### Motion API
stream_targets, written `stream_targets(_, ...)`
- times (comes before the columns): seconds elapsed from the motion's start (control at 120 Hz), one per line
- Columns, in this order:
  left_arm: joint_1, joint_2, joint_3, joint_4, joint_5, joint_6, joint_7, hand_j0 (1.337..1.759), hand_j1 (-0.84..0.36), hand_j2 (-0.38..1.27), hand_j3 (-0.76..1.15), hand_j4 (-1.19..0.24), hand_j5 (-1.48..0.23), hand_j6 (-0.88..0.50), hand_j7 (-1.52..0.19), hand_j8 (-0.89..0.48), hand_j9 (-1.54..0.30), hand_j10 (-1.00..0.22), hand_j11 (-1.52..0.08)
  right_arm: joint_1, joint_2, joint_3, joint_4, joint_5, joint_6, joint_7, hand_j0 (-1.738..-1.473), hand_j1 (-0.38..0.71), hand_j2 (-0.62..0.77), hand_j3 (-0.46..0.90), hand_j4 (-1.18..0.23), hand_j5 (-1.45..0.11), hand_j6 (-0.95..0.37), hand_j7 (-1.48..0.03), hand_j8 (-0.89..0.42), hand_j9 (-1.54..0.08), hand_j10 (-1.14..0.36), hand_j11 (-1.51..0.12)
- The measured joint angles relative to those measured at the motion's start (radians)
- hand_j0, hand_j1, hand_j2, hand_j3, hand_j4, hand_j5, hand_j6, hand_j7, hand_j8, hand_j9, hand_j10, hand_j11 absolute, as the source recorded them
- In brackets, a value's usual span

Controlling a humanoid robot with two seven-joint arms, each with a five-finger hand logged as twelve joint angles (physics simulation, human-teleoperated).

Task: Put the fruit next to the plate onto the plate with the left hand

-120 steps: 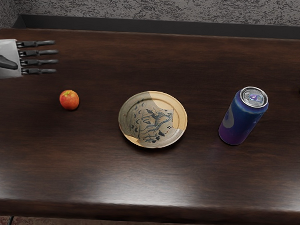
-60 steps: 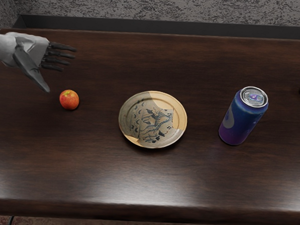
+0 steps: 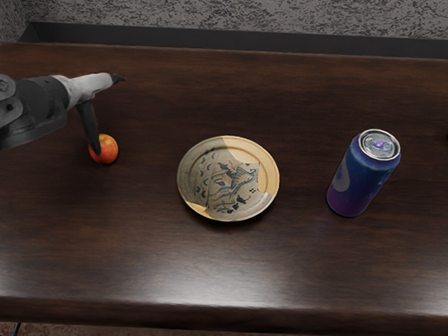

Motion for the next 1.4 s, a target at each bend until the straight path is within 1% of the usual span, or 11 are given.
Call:
stream_targets(0.2,0.017,-0.011,0.052,0.003,0.032,0.013,0.000,1.658,0.29,0.01,0.00,-0.06,-0.07,-0.06,-0.07,-0.06,-0.07,-0.06,-0.07,0.000,0.000,0.000,0.000,0.000,0.000,0.000,-1.658,-0.33,0.00,0.00,-0.02,-0.02,-0.01,-0.02,-0.01,-0.02,-0.01,-0.02)
stream_targets(0.308,0.035,-0.012,0.058,0.004,0.036,0.015,0.000,1.658,0.23,0.02,0.00,-0.11,-0.13,-0.11,-0.13,-0.11,-0.13,-0.11,-0.13,0.000,0.000,0.000,0.000,0.000,0.000,0.000,-1.658,-0.33,0.00,0.00,-0.01,-0.02,-0.01,-0.02,-0.01,-0.02,-0.01,-0.02)
stream_targets(0.358,0.046,-0.040,0.060,0.007,0.037,0.016,0.000,1.658,0.20,0.03,0.00,-0.13,-0.16,-0.13,-0.16,-0.13,-0.16,-0.13,-0.16,0.000,0.000,0.000,0.000,0.000,0.000,0.000,-1.658,-0.33,0.00,0.00,-0.01,-0.02,-0.01,-0.02,-0.01,-0.02,-0.01,-0.02)
stream_targets(0.425,0.056,-0.043,0.062,0.015,0.037,0.018,0.000,1.658,0.17,0.03,0.00,-0.16,-0.20,-0.16,-0.20,-0.16,-0.20,-0.16,-0.20,0.000,0.000,0.000,0.000,0.000,0.000,0.000,-1.658,-0.33,0.00,0.00,-0.01,-0.02,-0.01,-0.02,-0.01,-0.02,-0.01,-0.02)
stream_targets(0.6,0.061,-0.043,0.095,0.024,0.039,0.078,0.000,1.658,0.10,0.04,0.00,-0.21,-0.27,-0.21,-0.27,-0.21,-0.27,-0.21,-0.27,0.000,0.000,0.000,0.000,0.000,0.000,0.000,-1.658,-0.33,0.00,0.00,-0.01,-0.02,-0.01,-0.02,-0.01,-0.02,-0.01,-0.02)
stream_targets(0.65,0.076,-0.043,0.103,0.031,0.039,0.085,0.000,1.658,0.08,0.05,0.00,-0.23,-0.29,-0.23,-0.29,-0.23,-0.29,-0.23,-0.29,0.000,0.000,0.000,0.000,0.000,0.000,0.000,-1.658,-0.33,0.00,0.00,-0.01,-0.02,-0.01,-0.02,-0.01,-0.02,-0.01,-0.02)
stream_targets(0.967,0.089,-0.043,0.116,0.047,0.038,0.109,0.000,1.658,-0.11,0.08,0.00,-0.39,-0.50,-0.40,-0.50,-0.39,-0.50,-0.39,-0.50,0.000,0.000,0.000,0.000,0.000,0.000,0.000,-1.658,-0.33,0.00,0.00,-0.01,-0.02,-0.01,-0.02,-0.01,-0.02,-0.01,-0.02)
stream_targets(0.992,0.094,-0.043,0.118,0.047,0.039,0.122,0.000,1.658,-0.12,0.08,0.00,-0.40,-0.51,-0.39,-0.51,-0.40,-0.51,-0.40,-0.51,0.000,0.000,0.000,0.000,0.000,0.000,0.000,-1.658,-0.33,0.00,0.00,-0.01,-0.02,-0.01,-0.02,-0.01,-0.02,-0.01,-0.02)
stream_targets(1.225,0.104,-0.043,0.122,0.048,0.040,0.169,0.000,1.658,-0.24,0.10,0.00,-0.51,-0.64,-0.48,-0.64,-0.51,-0.64,-0.50,-0.64,0.000,0.000,0.000,0.000,0.000,0.000,0.000,-1.658,-0.33,0.00,0.00,-0.01,-0.02,-0.01,-0.02,-0.01,-0.02,-0.01,-0.02)
stream_targets(1.3,0.112,-0.043,0.121,0.047,0.043,0.178,-0.001,1.654,-0.25,0.08,0.00,-0.55,-0.67,-0.48,-0.69,-0.49,-0.71,-0.53,-0.71,0.000,0.000,0.000,0.000,0.000,0.000,0.000,-1.658,-0.33,0.00,0.00,-0.01,-0.02,-0.01,-0.02,-0.01,-0.02,-0.01,-0.02)
stream_targets(1.4,0.115,-0.043,0.122,0.047,0.043,0.182,-0.001,1.653,-0.26,0.16,0.00,-0.60,-0.72,-0.48,-0.75,-0.48,-0.77,-0.57,-0.77,0.000,0.000,0.000,0.000,0.000,0.000,0.000,-1.658,-0.33,0.00,0.00,-0.01,-0.02,-0.01,-0.02,-0.01,-0.02,-0.02,-0.02)
